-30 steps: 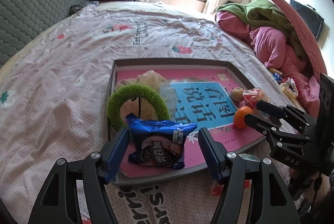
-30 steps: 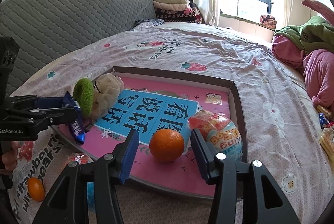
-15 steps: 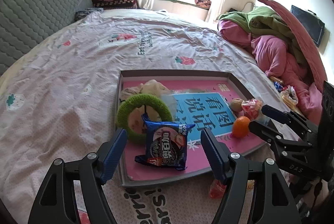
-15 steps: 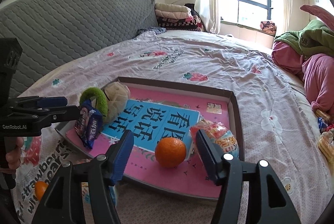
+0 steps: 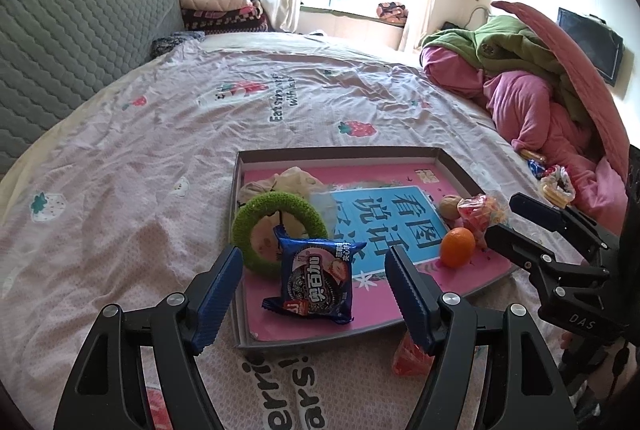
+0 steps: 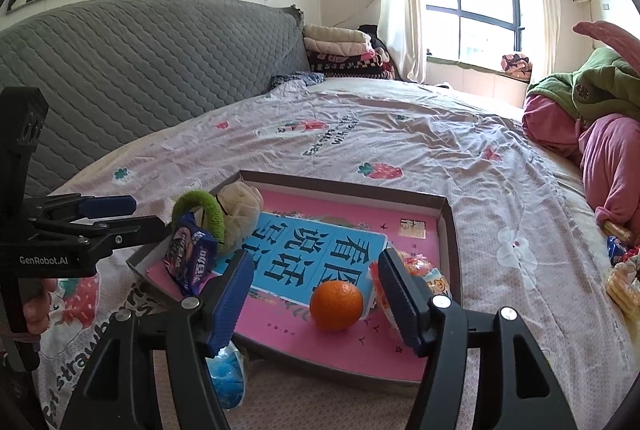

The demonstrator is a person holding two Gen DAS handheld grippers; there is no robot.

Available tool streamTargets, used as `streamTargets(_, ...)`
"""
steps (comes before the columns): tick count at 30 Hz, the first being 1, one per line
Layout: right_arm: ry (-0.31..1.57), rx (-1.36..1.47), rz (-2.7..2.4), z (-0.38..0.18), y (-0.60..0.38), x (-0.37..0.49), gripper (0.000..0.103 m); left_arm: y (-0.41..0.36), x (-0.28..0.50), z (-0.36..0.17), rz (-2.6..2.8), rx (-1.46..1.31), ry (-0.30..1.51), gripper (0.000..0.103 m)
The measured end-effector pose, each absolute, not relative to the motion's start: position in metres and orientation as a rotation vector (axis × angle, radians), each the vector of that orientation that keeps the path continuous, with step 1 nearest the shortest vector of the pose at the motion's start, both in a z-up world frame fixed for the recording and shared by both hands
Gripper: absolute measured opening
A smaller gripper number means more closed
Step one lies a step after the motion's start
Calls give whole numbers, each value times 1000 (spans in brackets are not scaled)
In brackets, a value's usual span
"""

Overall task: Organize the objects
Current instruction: 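Move the left tool to an orange on the bed while the right tool approaches the large Kinder egg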

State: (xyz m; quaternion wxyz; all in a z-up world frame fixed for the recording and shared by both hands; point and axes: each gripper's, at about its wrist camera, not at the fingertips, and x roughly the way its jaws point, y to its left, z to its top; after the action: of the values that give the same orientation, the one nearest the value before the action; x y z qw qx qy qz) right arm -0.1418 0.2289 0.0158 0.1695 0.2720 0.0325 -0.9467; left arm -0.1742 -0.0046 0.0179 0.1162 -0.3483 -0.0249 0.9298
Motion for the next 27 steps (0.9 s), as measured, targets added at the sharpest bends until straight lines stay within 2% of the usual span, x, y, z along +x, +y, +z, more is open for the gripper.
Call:
streamTargets(15,104,724,-2619,21,217,-110,66,-5,-136,26,2757,-983,-30,75)
streamTargets(27,111,749,-2599,15,210,-89,67,-7,-95,12,2727,-1034,-12,75)
